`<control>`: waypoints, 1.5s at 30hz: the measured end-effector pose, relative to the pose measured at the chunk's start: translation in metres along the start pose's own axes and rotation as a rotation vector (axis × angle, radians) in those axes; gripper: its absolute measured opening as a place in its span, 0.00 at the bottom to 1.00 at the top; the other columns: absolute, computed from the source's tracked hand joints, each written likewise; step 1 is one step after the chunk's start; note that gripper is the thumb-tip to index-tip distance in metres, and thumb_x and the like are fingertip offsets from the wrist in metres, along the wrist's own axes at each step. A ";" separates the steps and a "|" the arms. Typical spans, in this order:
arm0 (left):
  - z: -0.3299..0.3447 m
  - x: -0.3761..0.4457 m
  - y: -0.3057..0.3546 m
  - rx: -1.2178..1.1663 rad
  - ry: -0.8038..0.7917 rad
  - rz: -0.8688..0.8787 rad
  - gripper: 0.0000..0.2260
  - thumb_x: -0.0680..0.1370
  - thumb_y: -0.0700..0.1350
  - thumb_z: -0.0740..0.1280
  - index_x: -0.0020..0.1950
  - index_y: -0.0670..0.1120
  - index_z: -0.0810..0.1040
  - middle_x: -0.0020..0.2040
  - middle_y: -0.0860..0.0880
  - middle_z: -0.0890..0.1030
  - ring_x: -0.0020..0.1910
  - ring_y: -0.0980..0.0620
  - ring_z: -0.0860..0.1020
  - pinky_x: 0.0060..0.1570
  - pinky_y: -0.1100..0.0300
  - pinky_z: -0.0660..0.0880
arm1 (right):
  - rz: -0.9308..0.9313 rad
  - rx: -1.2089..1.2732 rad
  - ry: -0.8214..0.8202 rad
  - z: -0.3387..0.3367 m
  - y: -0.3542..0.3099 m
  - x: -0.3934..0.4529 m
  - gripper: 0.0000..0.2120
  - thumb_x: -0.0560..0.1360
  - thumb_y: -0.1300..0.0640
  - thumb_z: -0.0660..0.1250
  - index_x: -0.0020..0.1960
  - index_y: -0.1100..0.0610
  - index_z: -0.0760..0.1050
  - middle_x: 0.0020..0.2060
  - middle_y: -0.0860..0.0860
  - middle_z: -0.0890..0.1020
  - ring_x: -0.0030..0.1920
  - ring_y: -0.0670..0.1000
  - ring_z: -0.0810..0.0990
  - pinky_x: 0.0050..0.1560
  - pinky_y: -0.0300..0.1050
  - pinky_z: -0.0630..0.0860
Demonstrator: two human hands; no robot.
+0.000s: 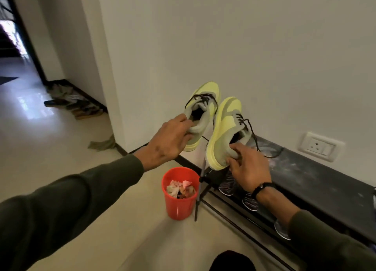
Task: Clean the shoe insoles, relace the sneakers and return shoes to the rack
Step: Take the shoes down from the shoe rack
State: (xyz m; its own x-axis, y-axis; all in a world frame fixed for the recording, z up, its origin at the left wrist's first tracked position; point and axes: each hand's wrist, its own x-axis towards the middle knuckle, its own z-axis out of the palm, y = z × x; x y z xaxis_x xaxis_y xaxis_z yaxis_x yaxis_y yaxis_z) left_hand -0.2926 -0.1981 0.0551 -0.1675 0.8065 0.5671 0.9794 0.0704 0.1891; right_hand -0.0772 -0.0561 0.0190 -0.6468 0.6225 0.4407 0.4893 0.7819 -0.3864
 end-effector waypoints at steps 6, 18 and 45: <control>-0.057 -0.104 -0.036 0.056 -0.013 -0.186 0.10 0.78 0.50 0.69 0.54 0.45 0.79 0.46 0.49 0.77 0.42 0.46 0.76 0.41 0.49 0.75 | -0.156 0.000 -0.210 0.032 -0.070 -0.018 0.18 0.75 0.55 0.68 0.64 0.45 0.74 0.50 0.48 0.84 0.51 0.55 0.82 0.48 0.52 0.79; 0.001 -0.353 -0.068 -0.082 -0.344 -0.740 0.15 0.78 0.53 0.71 0.57 0.44 0.81 0.51 0.46 0.82 0.49 0.45 0.79 0.43 0.56 0.70 | -0.504 -0.230 -0.904 0.180 -0.152 -0.129 0.20 0.77 0.57 0.61 0.66 0.43 0.65 0.59 0.48 0.78 0.52 0.57 0.78 0.43 0.47 0.66; 0.131 -0.550 0.022 -0.183 -0.552 -1.402 0.12 0.82 0.45 0.65 0.63 0.46 0.82 0.59 0.49 0.78 0.53 0.49 0.79 0.56 0.59 0.76 | -0.344 -0.183 -1.354 0.314 -0.162 -0.287 0.24 0.78 0.46 0.67 0.67 0.60 0.70 0.62 0.56 0.70 0.60 0.57 0.75 0.59 0.49 0.76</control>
State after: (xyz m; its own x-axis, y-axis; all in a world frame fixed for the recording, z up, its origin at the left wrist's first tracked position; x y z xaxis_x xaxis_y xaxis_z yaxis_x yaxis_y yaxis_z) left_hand -0.1639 -0.5636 -0.3575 -0.8210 0.2670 -0.5047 0.0352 0.9059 0.4220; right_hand -0.1545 -0.3722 -0.2991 -0.7502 -0.0308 -0.6605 0.1944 0.9445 -0.2649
